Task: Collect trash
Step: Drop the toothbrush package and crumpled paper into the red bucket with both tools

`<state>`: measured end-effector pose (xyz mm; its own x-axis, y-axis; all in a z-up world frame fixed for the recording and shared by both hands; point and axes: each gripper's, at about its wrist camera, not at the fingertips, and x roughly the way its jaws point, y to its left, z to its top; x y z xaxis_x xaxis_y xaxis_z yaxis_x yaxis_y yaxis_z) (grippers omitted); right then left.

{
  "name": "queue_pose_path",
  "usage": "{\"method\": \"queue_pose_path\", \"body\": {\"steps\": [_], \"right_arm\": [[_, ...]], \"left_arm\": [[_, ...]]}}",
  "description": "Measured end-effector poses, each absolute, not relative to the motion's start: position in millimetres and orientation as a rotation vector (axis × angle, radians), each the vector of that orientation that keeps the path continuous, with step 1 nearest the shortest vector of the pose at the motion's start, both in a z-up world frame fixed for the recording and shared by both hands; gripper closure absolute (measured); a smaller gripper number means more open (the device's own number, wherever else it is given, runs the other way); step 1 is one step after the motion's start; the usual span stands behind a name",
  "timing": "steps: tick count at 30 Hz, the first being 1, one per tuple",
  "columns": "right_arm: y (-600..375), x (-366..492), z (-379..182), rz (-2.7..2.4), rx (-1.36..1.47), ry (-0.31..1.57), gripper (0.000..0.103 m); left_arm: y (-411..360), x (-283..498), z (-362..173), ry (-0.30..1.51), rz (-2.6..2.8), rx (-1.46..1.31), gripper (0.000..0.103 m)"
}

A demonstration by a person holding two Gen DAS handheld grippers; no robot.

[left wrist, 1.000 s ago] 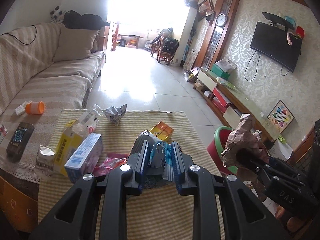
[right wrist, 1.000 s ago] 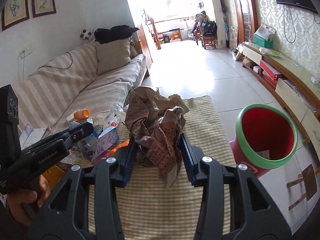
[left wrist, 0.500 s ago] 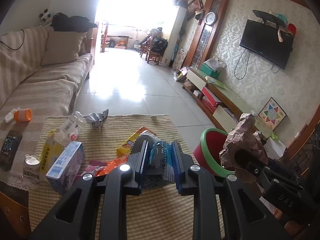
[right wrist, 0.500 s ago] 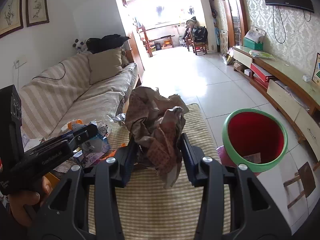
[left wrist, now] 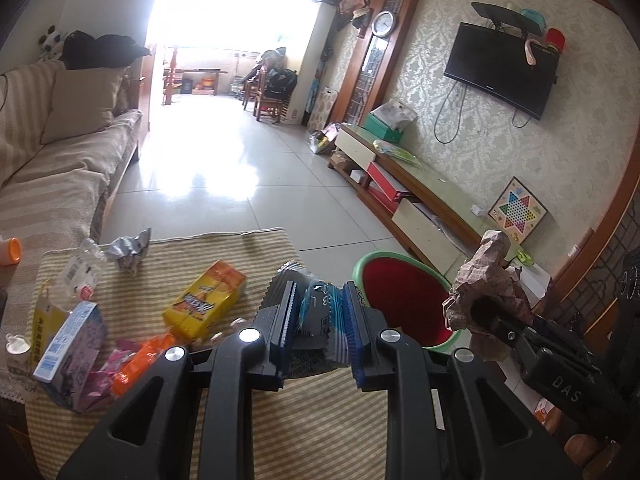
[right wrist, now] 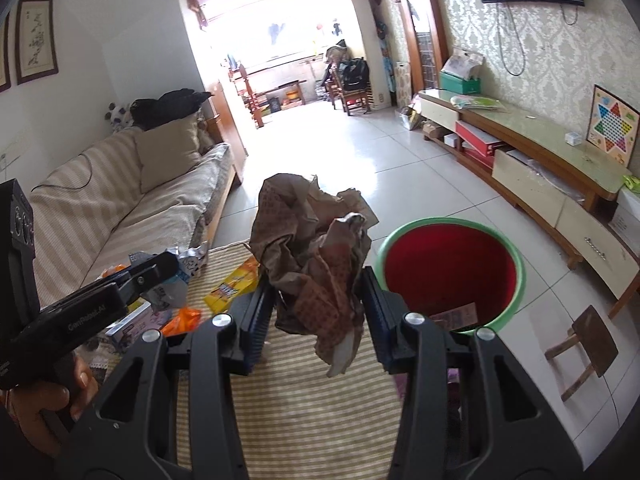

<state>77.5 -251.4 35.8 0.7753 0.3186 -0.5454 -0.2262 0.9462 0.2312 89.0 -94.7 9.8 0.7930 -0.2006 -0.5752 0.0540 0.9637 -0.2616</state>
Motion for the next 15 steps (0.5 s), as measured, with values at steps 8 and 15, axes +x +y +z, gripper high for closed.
{"method": "queue_pose_path", "body": {"steps": [8,15], "right_arm": [[-301,106,26,0.211,0.203,0.617,0.06],[-352,141,9,0.146,0.275,0.634,0.06]], "left_arm": [[-135,129,12,0.629,-0.236,-0.243,0.082],[-178,182,1,0.652,-0.337,-0.244,0.082]]}}
